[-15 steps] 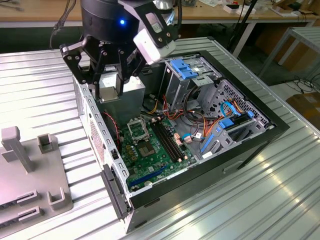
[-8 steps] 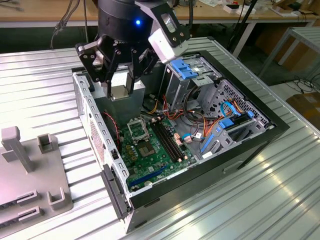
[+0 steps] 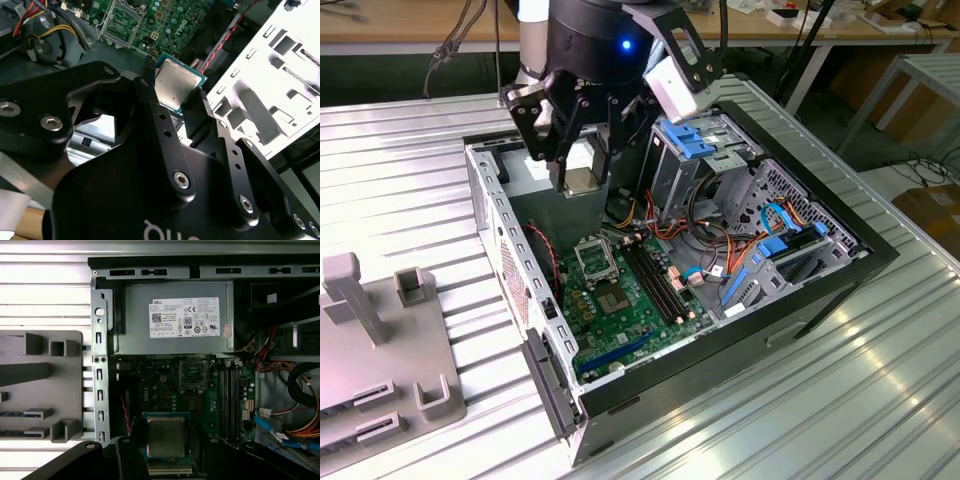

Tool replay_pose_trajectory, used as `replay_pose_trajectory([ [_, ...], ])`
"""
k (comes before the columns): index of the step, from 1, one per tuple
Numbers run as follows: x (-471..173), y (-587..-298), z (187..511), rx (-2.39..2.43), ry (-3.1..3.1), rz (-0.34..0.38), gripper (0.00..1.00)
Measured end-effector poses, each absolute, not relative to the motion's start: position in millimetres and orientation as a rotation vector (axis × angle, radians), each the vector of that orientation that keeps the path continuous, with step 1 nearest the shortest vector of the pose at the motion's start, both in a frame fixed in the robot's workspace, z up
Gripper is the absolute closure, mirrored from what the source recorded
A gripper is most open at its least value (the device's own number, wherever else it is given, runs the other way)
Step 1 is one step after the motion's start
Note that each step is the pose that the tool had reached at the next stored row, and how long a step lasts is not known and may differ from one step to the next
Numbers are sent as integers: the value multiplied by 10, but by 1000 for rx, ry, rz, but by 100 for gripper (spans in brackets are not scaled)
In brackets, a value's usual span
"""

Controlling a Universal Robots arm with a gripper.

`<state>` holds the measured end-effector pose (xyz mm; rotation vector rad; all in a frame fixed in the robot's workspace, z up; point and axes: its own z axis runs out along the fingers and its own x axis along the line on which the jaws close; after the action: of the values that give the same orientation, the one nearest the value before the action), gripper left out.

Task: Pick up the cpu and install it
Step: 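Pick up the cpu and move it towards the insertion slot, then place the cpu into insertion slot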

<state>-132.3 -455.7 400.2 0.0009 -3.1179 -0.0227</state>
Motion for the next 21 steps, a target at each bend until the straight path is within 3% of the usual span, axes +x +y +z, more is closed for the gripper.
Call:
replay_pose_trajectory([
  [21,-903,-4558,3984,-7,-3121,-22,53],
])
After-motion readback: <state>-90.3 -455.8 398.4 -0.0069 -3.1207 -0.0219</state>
